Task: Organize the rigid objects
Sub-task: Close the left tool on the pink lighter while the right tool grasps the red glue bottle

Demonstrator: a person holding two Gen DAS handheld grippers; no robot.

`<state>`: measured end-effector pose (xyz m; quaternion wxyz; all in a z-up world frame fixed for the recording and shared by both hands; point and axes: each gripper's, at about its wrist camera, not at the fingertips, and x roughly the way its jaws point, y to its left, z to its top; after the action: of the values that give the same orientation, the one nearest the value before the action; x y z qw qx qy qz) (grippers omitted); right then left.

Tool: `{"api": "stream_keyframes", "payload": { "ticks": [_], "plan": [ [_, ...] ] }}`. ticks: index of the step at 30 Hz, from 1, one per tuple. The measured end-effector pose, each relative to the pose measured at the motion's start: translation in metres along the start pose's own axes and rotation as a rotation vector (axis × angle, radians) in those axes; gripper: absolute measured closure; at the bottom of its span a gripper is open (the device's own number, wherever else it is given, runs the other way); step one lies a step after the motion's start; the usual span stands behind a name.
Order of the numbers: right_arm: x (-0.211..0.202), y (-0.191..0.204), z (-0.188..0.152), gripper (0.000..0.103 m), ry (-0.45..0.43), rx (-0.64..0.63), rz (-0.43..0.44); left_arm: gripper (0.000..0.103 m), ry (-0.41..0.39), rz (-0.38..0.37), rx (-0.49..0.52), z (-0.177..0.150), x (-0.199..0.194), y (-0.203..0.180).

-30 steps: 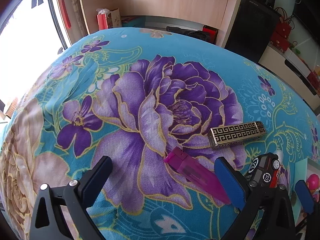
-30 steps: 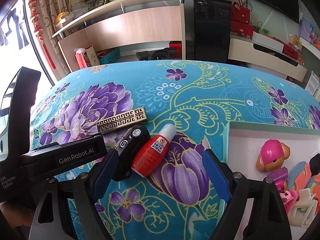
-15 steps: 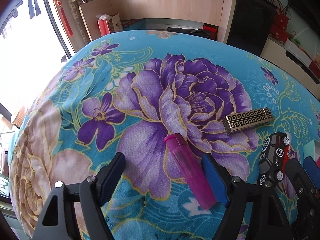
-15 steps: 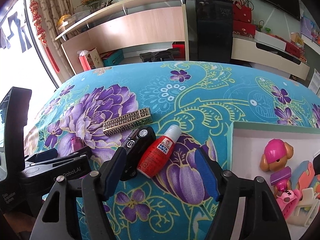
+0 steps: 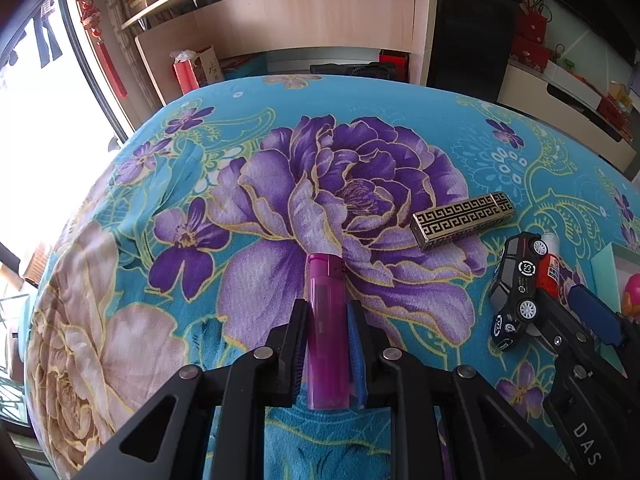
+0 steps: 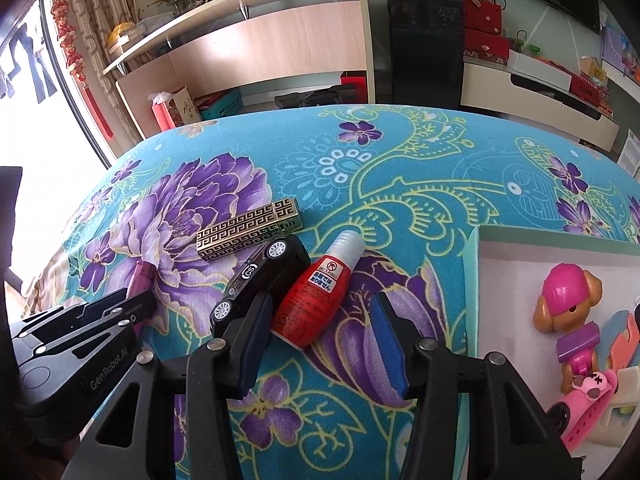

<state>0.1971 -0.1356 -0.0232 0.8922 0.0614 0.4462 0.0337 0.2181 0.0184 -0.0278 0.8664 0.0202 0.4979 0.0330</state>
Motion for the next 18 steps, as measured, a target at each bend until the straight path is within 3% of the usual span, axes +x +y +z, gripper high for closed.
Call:
{"api": "stream_keyframes", "payload": {
  "ticks": [5,9,18],
  "plan": [
    [0.003,0.004,-0.001,0.054,0.004,-0.019,-0.026,0.082,0.002,0.005,0.012,-0.005,-0.004,-0.004],
    [0.010,0.001,-0.004,0.072,0.031,0.006,-0.014,0.082,0.003,-0.001,0.002,-0.004,-0.005,-0.002],
    [-0.011,-0.008,0.001,0.076,-0.028,0.050,0.021,0.082,-0.048,-0.023,-0.025,-0.001,-0.018,0.003]
  ]
}}
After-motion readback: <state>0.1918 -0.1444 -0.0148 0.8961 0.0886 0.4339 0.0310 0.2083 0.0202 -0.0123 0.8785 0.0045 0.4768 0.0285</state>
